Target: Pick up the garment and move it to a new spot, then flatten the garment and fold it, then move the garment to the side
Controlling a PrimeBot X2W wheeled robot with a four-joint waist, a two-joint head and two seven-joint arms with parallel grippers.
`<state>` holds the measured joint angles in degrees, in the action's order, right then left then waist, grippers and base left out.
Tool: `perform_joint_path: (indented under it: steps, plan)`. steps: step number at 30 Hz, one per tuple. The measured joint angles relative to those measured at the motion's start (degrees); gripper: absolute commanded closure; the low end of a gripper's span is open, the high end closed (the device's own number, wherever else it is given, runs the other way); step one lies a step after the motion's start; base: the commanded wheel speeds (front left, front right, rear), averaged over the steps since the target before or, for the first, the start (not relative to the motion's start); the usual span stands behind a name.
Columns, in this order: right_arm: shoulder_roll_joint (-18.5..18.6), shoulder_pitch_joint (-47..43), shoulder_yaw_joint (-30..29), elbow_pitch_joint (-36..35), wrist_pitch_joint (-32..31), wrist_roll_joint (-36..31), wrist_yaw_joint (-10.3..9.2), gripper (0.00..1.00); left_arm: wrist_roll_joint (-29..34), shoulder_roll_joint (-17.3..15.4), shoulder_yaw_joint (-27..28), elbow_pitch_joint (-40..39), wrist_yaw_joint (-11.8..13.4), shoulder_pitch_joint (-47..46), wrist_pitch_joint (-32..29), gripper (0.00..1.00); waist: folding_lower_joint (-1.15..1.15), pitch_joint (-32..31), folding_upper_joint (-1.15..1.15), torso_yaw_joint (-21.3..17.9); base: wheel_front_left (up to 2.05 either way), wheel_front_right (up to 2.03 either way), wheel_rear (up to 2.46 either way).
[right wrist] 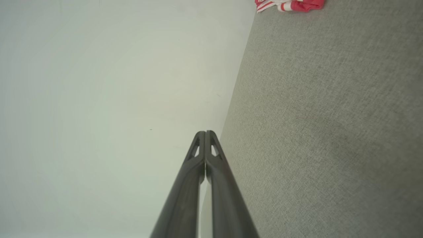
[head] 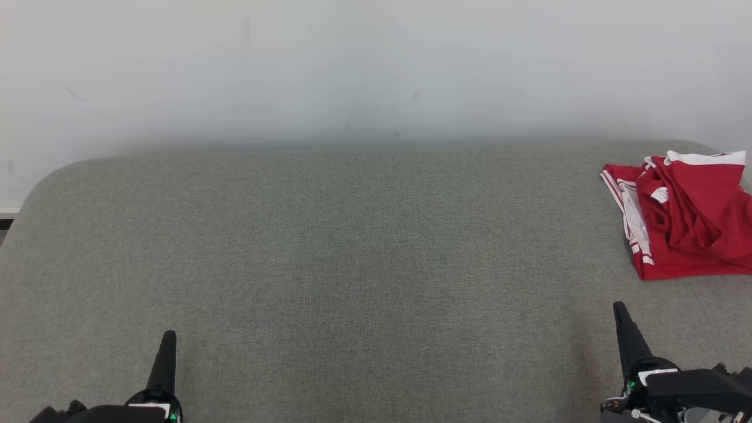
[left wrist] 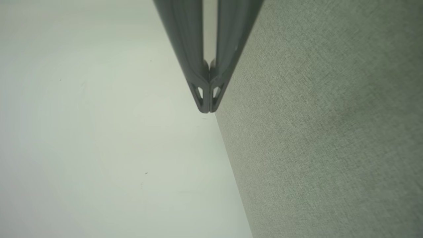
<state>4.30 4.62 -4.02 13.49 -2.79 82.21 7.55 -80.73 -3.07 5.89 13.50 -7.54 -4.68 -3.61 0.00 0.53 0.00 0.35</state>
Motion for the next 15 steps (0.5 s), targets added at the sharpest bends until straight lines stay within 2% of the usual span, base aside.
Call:
perform_joint_path:
  steps: [15]
  plan:
    - [-0.37,0.57,-0.90,0.30,-1.74,5.73,0.00,1.00,-6.05,0.10,0.29,0.30,0.00,-0.41,-1.54,1.00,-0.01,-0.18,0.00,-0.19,0.00,0.00,0.00]
